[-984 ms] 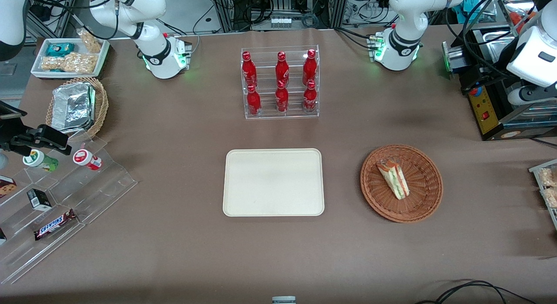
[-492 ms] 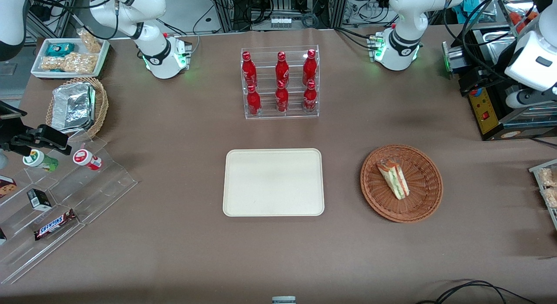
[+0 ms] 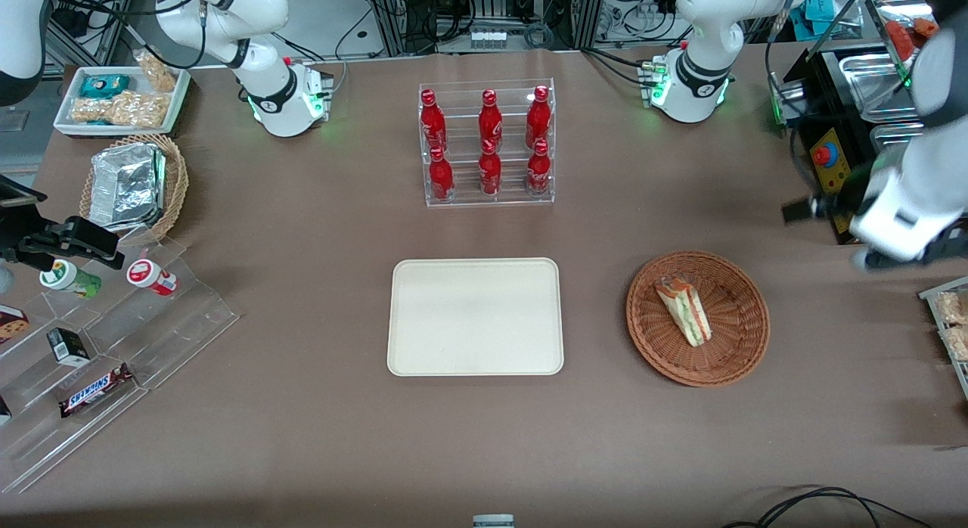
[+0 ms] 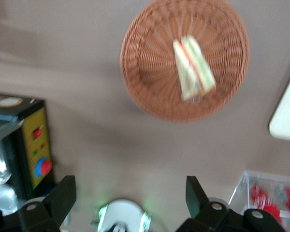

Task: Place sandwich from basket to tray
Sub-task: 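Move the open left gripper down over the sandwich in the wicker basket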

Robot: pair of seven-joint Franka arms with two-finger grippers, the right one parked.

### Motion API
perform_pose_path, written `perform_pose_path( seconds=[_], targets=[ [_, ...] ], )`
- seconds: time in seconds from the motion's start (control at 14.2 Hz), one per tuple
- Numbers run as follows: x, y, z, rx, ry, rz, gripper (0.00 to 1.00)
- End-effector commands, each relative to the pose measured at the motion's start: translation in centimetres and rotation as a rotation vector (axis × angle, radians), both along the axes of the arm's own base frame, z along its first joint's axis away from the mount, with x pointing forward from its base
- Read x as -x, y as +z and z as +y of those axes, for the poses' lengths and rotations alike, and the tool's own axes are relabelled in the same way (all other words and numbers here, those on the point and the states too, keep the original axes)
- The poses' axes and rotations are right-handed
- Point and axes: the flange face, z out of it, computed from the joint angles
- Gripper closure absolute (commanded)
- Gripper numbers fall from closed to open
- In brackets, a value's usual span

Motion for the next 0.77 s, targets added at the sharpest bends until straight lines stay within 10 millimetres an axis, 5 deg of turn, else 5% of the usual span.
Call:
perform_pose_path(
  seconds=[0.0,0.28,0.56,0.7],
  targets=[
    [-1.7,-5.8,-0.5,-0.004,0.115,-0.074,0.00],
    [-3.0,-14.8,-3.2,0.011,0.251,-0.180,0.00],
    [-4.4,-21.4,-7.6,0.038,0.349,-0.214,0.00],
    [-4.4,-23.7,-8.3,0.043,0.390,-0.222,0.00]
  ],
)
